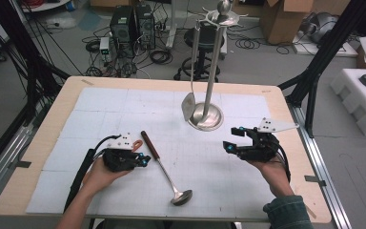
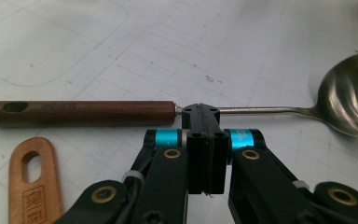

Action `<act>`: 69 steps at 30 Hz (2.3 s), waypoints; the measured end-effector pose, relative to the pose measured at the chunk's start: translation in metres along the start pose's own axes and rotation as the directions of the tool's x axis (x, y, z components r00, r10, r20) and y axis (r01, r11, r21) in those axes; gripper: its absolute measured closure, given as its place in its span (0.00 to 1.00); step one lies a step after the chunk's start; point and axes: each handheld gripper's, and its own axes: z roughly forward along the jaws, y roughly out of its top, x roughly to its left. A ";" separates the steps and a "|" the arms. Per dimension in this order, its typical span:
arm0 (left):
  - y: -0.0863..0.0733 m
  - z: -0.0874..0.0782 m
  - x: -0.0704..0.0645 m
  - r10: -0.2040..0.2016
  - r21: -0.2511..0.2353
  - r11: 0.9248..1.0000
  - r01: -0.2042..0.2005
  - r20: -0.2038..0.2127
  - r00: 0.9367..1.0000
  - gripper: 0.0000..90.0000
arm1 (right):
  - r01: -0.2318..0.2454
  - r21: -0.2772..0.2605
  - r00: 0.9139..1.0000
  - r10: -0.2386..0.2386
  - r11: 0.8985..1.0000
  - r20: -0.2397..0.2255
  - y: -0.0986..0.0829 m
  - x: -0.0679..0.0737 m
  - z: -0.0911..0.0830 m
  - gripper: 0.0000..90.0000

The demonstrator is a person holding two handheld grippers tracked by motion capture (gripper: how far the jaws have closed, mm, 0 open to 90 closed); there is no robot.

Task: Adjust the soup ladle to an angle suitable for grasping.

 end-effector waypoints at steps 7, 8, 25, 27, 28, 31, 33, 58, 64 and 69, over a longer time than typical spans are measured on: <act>0.000 0.009 -0.001 0.002 0.020 1.000 -0.002 0.015 1.000 0.99 | -0.003 0.006 1.000 0.003 1.000 0.001 -0.002 0.000 0.000 0.35; 0.000 0.011 -0.001 0.005 0.026 1.000 -0.005 0.015 1.000 0.99 | -0.004 0.008 1.000 0.004 1.000 -0.001 -0.003 0.000 0.000 0.35; 0.001 0.012 -0.005 0.024 0.024 0.999 -0.025 0.028 0.999 0.99 | -0.004 0.035 1.000 0.005 0.999 -0.021 -0.013 0.007 0.012 0.36; 0.001 0.010 -0.005 0.028 0.024 0.999 -0.029 0.027 0.999 0.99 | -0.003 0.040 1.000 0.004 0.999 -0.026 -0.015 0.009 0.015 0.36; 0.001 0.009 -0.005 0.034 0.024 0.999 -0.034 0.027 0.999 0.99 | -0.003 0.043 1.000 0.004 0.999 -0.026 -0.015 0.010 0.016 0.37; 0.001 0.009 -0.005 0.036 0.029 0.999 -0.037 0.026 0.999 0.99 | 0.008 0.051 1.000 -0.006 0.999 -0.030 -0.016 0.011 0.019 0.38; 0.000 0.011 -0.006 0.043 0.036 0.998 -0.044 0.027 0.999 0.99 | 0.006 0.057 0.999 -0.004 0.998 -0.034 -0.017 0.011 0.020 0.38; 0.001 -0.004 -0.008 0.086 0.039 0.995 -0.087 0.024 0.996 0.99 | 0.032 0.110 0.995 -0.022 0.993 -0.093 -0.018 0.025 0.048 0.46; 0.002 -0.009 -0.010 0.094 0.031 0.995 -0.095 0.024 0.995 0.99 | 0.042 0.132 0.992 -0.025 0.990 -0.124 -0.018 0.030 0.061 0.51; 0.002 -0.009 -0.010 0.097 0.029 0.995 -0.098 0.027 0.995 0.99 | 0.048 0.145 0.990 -0.028 0.988 -0.141 -0.019 0.034 0.070 0.52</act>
